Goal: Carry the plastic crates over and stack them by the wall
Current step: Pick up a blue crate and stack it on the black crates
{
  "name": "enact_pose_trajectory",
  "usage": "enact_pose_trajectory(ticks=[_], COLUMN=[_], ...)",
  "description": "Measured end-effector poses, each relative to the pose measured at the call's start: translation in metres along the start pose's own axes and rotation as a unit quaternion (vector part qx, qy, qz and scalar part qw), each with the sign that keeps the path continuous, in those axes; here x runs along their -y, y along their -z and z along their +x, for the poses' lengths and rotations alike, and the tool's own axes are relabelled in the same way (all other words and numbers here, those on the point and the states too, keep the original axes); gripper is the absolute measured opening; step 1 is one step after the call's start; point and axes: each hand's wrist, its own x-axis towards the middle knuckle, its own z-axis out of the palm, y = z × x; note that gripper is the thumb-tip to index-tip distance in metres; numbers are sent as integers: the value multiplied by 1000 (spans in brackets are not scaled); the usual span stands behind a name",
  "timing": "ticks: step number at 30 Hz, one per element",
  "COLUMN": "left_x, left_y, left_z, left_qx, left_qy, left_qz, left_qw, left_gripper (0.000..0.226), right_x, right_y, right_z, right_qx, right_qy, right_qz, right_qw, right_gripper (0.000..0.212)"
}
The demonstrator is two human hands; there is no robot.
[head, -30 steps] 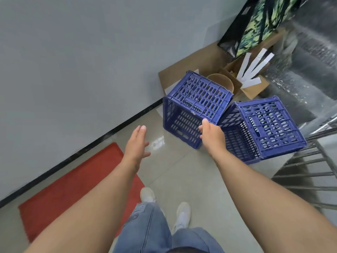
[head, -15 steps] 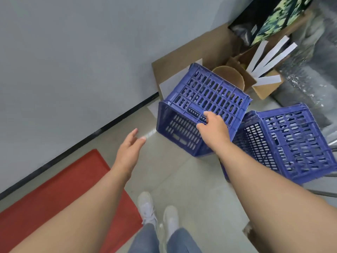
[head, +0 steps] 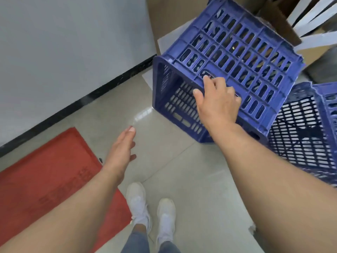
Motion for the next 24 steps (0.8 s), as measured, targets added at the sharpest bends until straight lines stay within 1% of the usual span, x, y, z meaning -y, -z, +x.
enact_pose_trajectory(ticks=[4, 9, 15, 19, 24], left_x=[21, 34, 37, 43, 66], left_y=[-3, -12, -7, 9, 31], left_z=[17, 25, 16, 10, 8], left_qx=[-5, -17, -36, -54, -81], left_qy=[18, 16, 2, -5, 14], left_qz=[-20, -34, -68, -77, -96], left_qw=[1000, 999, 997, 996, 992], left_gripper=[50, 50, 51, 53, 53], right_x=[0, -2, -10, -7, 7], right_y=[-12, -17, -14, -12, -20], right_z=[8, 13, 12, 5, -12], right_qx=[-27, -61, -68, -74, -72], right_qy=[8, 15, 56, 66, 71], right_qz=[-5, -20, -27, -26, -21], right_qw=[1000, 998, 996, 995, 995], right_gripper=[53, 56, 56, 56, 57])
